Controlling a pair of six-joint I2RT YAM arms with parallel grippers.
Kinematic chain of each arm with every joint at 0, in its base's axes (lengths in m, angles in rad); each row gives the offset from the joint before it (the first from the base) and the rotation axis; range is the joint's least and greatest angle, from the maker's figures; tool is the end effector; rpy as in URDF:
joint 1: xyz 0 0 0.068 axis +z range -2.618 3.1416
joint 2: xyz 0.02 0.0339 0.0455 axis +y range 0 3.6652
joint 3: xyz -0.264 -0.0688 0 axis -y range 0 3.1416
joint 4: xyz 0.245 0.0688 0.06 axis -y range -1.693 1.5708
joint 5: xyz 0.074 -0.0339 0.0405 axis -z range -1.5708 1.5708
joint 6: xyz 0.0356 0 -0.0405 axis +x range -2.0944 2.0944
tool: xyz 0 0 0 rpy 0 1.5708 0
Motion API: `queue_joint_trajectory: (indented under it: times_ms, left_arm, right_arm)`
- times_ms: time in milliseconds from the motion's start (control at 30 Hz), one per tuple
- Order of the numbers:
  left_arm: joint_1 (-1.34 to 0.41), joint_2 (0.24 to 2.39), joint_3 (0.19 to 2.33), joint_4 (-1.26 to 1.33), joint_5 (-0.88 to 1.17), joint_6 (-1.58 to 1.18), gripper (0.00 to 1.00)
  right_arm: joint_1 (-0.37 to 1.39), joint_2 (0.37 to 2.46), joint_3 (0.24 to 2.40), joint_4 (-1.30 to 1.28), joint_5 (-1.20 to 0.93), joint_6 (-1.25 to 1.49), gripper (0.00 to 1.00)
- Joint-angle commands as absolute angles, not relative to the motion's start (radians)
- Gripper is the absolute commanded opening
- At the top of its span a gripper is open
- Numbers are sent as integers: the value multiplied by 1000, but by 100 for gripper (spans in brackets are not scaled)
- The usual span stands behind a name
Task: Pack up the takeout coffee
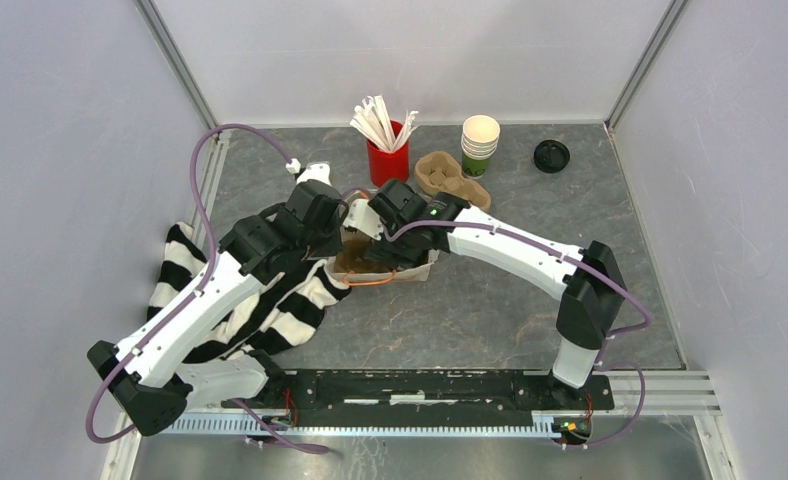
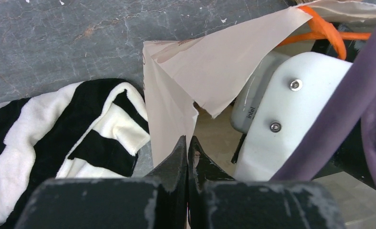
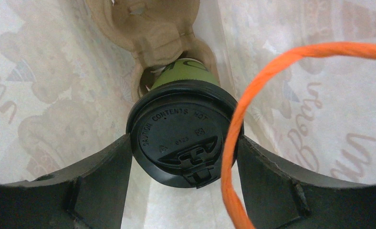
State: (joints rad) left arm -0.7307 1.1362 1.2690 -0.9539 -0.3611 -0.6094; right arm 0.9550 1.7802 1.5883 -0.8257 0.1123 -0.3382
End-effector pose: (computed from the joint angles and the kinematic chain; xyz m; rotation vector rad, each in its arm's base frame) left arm 0.1699 -0.1354 0.3663 -0.0258 2.3368 -0.2361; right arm 0.2252 0.3114 0.2908 -1.5217 2.0842 0.0841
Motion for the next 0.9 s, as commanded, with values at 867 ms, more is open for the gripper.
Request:
queue_joint_trajectory:
  times_ms: [867]
  left_arm:
    - [-736, 1188, 1389, -1012, -115, -741, 2]
  right_arm:
    - [954, 1660, 1748, -944, 101, -217, 96]
